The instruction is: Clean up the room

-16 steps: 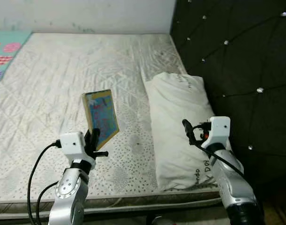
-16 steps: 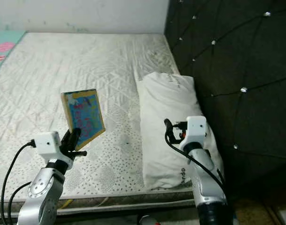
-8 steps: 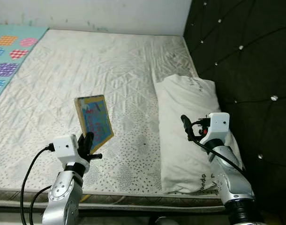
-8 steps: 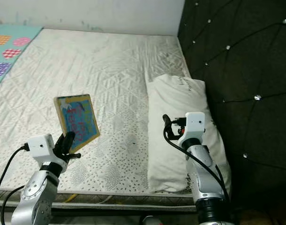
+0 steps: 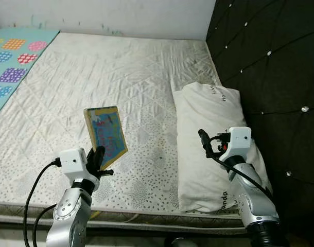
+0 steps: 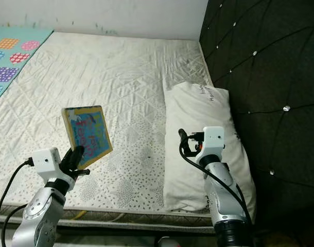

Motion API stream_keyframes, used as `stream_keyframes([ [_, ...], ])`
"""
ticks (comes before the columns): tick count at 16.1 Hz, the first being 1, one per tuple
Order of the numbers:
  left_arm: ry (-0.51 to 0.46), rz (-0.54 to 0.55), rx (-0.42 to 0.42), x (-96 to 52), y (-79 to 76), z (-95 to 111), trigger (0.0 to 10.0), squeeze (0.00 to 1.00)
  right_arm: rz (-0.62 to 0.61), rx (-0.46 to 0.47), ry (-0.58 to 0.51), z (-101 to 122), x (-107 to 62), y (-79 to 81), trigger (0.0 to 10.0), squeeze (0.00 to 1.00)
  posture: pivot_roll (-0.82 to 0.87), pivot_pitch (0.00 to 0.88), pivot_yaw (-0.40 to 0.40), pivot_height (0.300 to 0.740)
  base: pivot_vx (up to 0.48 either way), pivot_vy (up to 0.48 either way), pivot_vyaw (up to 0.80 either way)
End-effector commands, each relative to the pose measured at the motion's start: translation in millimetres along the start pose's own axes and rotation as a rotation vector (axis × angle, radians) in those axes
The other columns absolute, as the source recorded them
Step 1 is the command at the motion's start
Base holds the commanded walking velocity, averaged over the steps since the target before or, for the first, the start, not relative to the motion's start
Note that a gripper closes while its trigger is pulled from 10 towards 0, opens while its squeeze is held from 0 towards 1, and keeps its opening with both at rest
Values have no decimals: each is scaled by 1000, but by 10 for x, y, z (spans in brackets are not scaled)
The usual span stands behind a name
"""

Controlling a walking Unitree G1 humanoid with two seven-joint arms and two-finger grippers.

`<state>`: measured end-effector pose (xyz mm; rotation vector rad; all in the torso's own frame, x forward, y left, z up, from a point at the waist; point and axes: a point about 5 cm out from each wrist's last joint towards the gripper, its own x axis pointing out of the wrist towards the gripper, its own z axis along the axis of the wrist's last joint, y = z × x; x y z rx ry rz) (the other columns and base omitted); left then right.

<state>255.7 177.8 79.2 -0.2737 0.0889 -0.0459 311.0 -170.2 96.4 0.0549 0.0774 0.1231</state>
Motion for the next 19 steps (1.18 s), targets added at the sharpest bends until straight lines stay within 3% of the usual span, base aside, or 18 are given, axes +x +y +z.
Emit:
stream_keyframes([
  [1,-40,-25,13,17,-49,97,10000,0,-7,-4,-7,30,-3,-22,10000,0,-128,128,-17,740,0,0,0],
  [12,-54,-29,15,38,-78,112,10000,0,-11,15,3,26,-2,-26,10000,0,-130,132,-16,740,0,0,-685],
  [15,-34,-12,-44,24,-43,87,10000,0,-10,3,-5,38,-25,-42,10000,0,-135,142,-19,740,0,0,0],
  [18,62,-40,-110,20,-59,-34,10000,0,-19,-8,1,29,-61,-84,10000,0,-139,151,-25,740,0,0,0],
  [19,71,3,-160,10,19,-66,10000,0,-23,-13,3,29,-79,-106,10000,0,-144,157,-28,740,0,0,0],
])
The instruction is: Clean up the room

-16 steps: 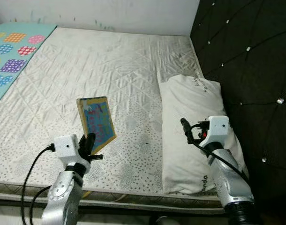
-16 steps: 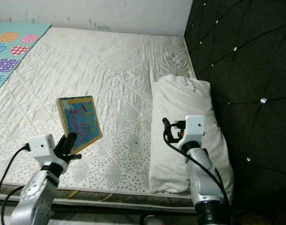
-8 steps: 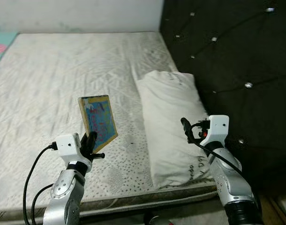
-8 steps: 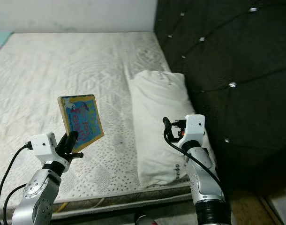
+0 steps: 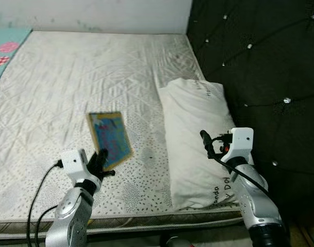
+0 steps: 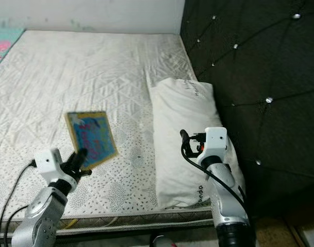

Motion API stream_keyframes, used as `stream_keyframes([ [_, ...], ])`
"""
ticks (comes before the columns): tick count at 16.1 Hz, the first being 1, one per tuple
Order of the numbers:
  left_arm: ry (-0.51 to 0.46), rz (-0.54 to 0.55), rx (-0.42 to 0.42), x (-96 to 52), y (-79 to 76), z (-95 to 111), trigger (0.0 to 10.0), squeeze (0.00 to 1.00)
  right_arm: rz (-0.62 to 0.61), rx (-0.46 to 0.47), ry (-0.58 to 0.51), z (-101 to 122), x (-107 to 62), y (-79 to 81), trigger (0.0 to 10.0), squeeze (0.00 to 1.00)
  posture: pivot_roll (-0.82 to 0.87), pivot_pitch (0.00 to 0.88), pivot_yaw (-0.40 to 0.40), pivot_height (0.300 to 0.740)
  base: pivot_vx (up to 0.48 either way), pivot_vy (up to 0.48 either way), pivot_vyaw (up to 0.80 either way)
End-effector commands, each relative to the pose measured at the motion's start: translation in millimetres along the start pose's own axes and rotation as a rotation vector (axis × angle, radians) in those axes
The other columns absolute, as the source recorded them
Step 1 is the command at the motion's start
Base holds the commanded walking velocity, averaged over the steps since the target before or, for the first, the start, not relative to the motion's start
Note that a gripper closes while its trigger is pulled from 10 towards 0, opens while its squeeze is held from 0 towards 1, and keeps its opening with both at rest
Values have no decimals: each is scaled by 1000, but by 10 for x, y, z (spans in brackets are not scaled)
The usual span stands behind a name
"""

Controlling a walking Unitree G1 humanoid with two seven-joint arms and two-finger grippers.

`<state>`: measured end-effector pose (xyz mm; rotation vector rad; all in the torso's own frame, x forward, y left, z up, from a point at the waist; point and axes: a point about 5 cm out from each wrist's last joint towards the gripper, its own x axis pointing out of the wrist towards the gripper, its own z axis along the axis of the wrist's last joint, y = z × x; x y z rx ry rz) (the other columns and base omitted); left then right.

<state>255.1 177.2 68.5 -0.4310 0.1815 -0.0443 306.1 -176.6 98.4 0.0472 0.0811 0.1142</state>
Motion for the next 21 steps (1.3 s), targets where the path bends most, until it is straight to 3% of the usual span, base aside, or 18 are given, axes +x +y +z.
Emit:
stream_keyframes([
  [1,-15,16,-27,-10,55,39,10000,0,-17,-11,4,9,-45,-75,10000,0,-147,163,-31,740,0,0,0],
  [11,-32,-9,-26,-65,23,73,10000,0,23,2,13,25,-68,-24,10000,0,-140,162,-45,740,0,0,0],
  [15,-99,25,69,-188,59,169,10000,0,34,18,17,10,-110,-9,10000,0,-137,174,-39,740,0,0,0],
  [16,-125,32,148,-270,80,215,10000,0,67,33,28,-18,-174,27,10000,0,-136,179,-37,740,0,0,0],
  [18,-136,42,226,-456,125,229,10000,0,105,21,34,-33,-300,43,10000,0,-132,196,-34,740,0,0,0],
  [21,-129,103,252,-604,249,210,10000,0,120,-9,69,-102,-435,-7,10000,0,-125,207,-39,740,0,0,0],
])
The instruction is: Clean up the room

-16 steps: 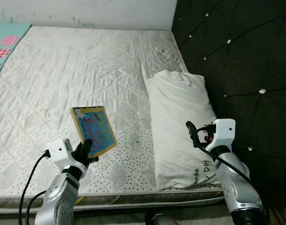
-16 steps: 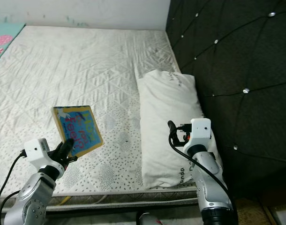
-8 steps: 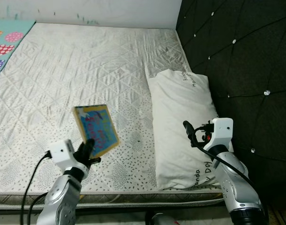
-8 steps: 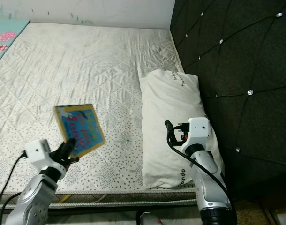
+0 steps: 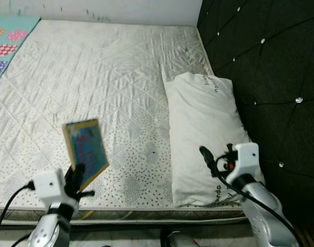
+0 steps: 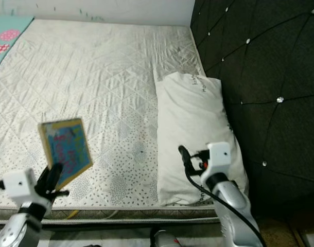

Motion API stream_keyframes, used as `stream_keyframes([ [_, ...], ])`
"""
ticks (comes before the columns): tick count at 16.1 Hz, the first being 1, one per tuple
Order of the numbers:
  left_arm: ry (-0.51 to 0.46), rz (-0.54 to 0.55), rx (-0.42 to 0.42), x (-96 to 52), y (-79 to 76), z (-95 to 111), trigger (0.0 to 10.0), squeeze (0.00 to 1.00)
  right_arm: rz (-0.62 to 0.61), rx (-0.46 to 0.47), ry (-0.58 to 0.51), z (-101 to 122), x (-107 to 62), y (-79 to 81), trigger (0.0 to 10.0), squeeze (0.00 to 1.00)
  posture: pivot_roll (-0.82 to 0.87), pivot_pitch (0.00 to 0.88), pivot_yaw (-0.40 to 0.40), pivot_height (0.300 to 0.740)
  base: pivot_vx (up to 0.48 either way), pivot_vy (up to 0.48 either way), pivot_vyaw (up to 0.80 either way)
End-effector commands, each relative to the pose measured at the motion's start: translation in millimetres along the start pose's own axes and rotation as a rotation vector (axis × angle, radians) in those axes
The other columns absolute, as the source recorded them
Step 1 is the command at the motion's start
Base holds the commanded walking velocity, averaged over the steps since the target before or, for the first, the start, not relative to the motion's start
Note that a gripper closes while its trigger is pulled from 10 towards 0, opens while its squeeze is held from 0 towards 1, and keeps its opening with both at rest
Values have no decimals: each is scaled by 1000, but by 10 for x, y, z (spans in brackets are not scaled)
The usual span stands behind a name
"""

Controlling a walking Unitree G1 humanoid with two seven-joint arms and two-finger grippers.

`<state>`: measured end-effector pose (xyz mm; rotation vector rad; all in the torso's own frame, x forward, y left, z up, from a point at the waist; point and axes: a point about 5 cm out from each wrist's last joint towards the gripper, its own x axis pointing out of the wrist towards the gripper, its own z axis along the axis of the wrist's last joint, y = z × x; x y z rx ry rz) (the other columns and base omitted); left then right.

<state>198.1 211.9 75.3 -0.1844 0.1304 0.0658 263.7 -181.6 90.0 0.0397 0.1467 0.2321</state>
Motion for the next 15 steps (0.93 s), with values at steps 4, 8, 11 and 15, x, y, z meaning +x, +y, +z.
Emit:
stream_keyframes([
  [4,-127,-57,181,-24,-118,231,10000,0,2,-80,29,-42,-19,-52,10000,0,-117,203,-42,740,0,0,0],
  [8,-129,-83,231,-16,-177,234,10000,0,-4,-80,29,-36,-21,-44,10000,0,-121,203,-39,740,0,0,0],
  [11,-164,-119,282,-12,-262,333,10000,0,-5,-72,17,-7,-8,-42,10000,0,-121,203,-39,740,0,0,0],
  [15,-202,-146,332,-67,-369,449,10000,0,35,-39,-8,37,56,63,10000,0,-103,193,-37,740,0,0,0],
])
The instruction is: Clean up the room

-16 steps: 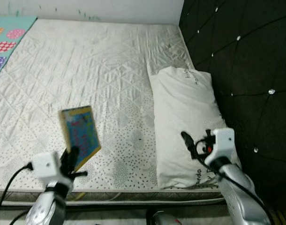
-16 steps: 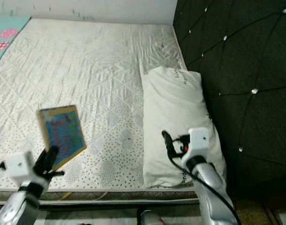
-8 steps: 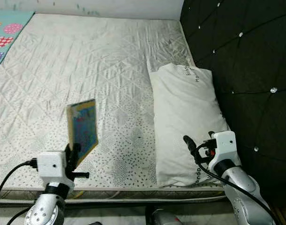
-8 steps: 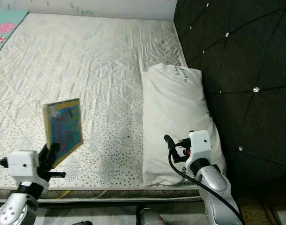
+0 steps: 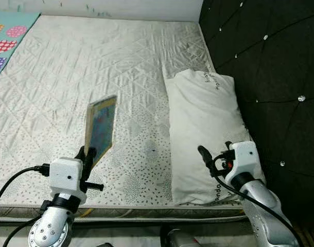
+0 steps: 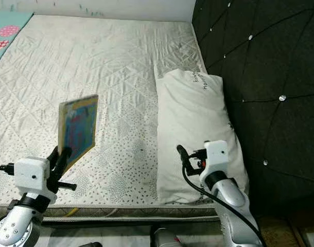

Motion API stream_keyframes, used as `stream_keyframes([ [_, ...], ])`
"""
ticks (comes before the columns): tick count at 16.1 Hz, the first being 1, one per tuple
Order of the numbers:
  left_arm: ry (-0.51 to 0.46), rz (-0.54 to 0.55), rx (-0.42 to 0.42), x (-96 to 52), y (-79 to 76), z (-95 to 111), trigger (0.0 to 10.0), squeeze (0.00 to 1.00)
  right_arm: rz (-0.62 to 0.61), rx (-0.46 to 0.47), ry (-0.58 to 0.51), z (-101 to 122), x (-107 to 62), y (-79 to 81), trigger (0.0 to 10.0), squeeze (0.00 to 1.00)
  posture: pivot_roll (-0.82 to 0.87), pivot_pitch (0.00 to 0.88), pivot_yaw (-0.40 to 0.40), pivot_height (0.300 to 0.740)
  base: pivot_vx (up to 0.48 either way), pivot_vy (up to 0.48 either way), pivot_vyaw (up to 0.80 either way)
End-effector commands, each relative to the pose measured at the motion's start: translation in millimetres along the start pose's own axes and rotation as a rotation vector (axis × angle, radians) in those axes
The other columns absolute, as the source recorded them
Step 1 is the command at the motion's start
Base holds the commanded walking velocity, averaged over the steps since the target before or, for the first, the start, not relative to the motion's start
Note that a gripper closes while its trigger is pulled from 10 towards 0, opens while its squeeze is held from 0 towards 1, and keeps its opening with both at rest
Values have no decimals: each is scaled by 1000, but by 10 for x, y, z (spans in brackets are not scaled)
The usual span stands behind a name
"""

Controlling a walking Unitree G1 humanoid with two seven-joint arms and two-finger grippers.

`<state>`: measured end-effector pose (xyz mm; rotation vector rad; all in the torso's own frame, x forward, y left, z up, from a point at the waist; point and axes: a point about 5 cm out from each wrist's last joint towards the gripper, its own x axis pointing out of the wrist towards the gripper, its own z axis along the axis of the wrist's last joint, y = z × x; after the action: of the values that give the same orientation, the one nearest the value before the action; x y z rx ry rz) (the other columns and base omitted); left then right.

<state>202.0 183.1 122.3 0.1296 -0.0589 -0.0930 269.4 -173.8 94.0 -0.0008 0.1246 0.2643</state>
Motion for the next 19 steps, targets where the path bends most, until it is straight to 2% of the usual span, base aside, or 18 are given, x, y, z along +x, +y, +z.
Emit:
stream_keyframes([
  [1,-15,10,1,-27,-17,64,10000,0,16,11,6,-5,2,18,10000,0,-101,192,-38,740,0,0,0],
  [3,-3,-4,-12,-34,-72,47,10000,0,31,21,5,5,43,52,10000,0,-96,186,-42,740,0,0,0],
  [4,3,3,-24,-23,-69,34,10000,0,52,-4,-3,25,67,80,10000,0,-96,186,-42,740,0,0,0],
  [7,13,15,-44,19,-38,15,10000,0,51,20,-6,20,79,96,10000,0,-95,181,-40,740,0,0,669],
  [9,18,27,-55,33,-28,-7,10000,0,47,32,-8,16,98,91,10000,0,-87,165,-39,740,0,0,0],
  [12,11,56,-53,14,-11,1,10000,0,77,54,-21,44,218,169,10000,0,-47,141,-67,740,0,0,0],
  [14,7,130,-39,-70,71,10,10000,0,147,67,-26,74,373,332,10000,0,13,128,-115,740,0,0,0],
  [16,7,177,-30,-147,107,15,10000,0,194,73,-27,94,477,431,10000,0,67,123,-158,740,0,0,0],
  [17,12,222,-23,-231,140,13,10000,0,232,75,-27,110,552,515,10000,0,94,123,-178,740,0,0,0],
  [19,17,247,-15,-285,154,9,10000,0,259,80,-28,121,620,586,10000,0,116,124,-193,740,0,0,0],
])
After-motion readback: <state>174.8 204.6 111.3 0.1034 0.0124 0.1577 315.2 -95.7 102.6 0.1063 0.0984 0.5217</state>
